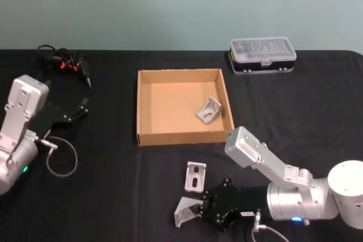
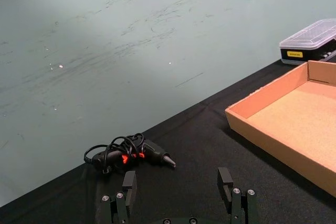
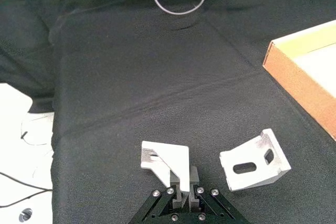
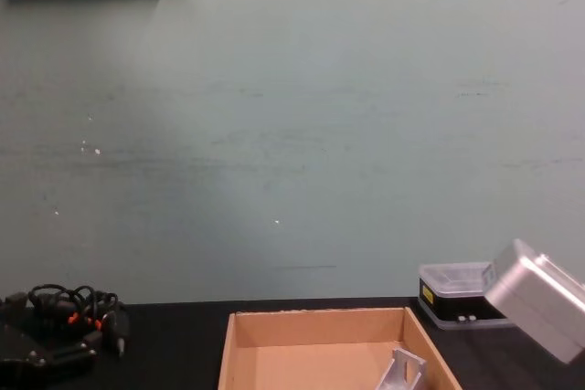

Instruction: Use one hand to pick up the angle iron from the table and place it into the box.

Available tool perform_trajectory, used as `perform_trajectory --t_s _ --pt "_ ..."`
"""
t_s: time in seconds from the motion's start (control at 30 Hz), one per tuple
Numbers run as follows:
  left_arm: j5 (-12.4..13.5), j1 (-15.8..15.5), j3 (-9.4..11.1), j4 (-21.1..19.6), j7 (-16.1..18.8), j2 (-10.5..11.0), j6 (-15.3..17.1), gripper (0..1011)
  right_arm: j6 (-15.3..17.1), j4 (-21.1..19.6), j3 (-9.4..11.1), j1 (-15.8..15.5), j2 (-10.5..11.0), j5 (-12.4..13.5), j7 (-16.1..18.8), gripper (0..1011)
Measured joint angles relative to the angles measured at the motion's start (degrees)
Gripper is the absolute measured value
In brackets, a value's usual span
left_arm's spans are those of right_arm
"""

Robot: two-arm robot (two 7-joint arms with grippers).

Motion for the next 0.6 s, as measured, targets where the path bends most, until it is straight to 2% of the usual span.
perform_trajectory --t_s 0.27,0.6 --pt "0.0 0.0 0.0 0.0 0.0 0.0 0.0 1011 -0.2 -1.3 0.9 -0.3 0.4 0.1 -0.6 73" --pt "0.0 0.0 0.0 0.0 0.0 0.0 0.0 1011 0.2 -5.5 4.7 0.3 1.9 0.3 -3.6 72"
